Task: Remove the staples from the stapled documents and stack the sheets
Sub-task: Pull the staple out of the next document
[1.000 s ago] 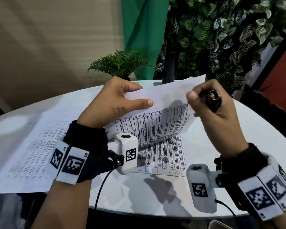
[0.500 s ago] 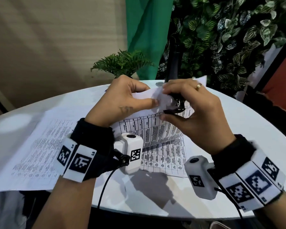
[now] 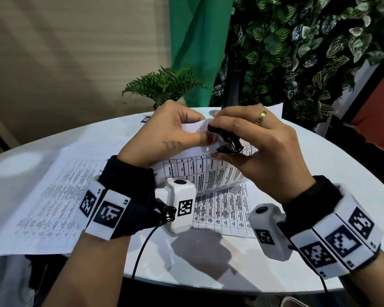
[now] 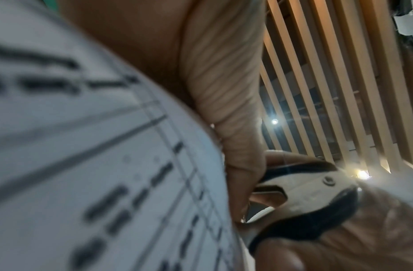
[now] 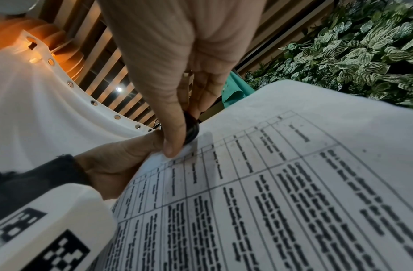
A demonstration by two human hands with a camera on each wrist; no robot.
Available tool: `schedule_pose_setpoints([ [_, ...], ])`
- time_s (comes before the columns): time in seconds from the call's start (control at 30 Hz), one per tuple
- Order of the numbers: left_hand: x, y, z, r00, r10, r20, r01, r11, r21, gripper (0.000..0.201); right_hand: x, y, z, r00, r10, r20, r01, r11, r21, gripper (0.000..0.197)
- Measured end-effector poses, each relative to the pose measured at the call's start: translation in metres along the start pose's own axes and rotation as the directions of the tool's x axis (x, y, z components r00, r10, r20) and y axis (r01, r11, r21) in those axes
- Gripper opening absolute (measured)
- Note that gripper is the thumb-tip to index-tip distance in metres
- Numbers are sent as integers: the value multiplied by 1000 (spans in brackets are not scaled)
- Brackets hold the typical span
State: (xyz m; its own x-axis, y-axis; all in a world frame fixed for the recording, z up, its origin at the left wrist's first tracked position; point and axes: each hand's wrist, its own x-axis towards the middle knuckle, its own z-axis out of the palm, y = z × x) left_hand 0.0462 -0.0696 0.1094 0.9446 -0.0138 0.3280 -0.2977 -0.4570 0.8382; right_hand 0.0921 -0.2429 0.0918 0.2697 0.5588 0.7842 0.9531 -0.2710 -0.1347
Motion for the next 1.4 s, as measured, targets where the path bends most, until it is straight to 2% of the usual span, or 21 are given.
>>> schedule_pose_setpoints([
  [0.17, 0, -1, 0, 1000, -4, -3, 4, 1000, -22, 24, -1, 3, 1, 1000, -2, -2, 2, 1000, 2, 37],
  [0.37, -3, 2, 0, 997, -18, 74, 22, 999, -45, 10, -1, 4, 0, 1000, -1, -15, 1, 1000, 27, 35],
  [0.47, -5, 3, 1, 997, -21, 74, 26, 997, -67, 4, 1, 3, 0, 1000, -3, -16, 4, 1000, 28, 33],
  [0.63, -6, 7, 1, 997, -15, 74, 23, 995, -101, 4, 3, 3, 0, 999, 4, -33, -3, 1000, 30, 29],
  [0.77, -6, 7, 0, 996, -13, 92, 26, 989, -147, 11, 2, 1, 1, 999, 41, -36, -39, 998, 40, 24],
  [0.87, -6, 6, 0, 996, -10, 87, 24, 987, -162, 14, 4, 0, -2, 995, 98, -31, -93, 987, 128, 27],
  [0.97, -6, 5, 0, 993, 14, 118, 15, 969, -246, 4, 4, -1, -5, 987, 158, -21, -149, 964, 221, 28],
  [1.2, -3, 0, 0, 996, 19, 89, 10, 950, -312, 15, 2, 0, -5, 965, 262, -27, -228, 883, 411, 32],
  [1.4, -5, -1, -1, 998, 30, 57, -13, 958, -285, 11, 3, 0, -5, 955, 297, 0, -250, 803, 541, 35],
])
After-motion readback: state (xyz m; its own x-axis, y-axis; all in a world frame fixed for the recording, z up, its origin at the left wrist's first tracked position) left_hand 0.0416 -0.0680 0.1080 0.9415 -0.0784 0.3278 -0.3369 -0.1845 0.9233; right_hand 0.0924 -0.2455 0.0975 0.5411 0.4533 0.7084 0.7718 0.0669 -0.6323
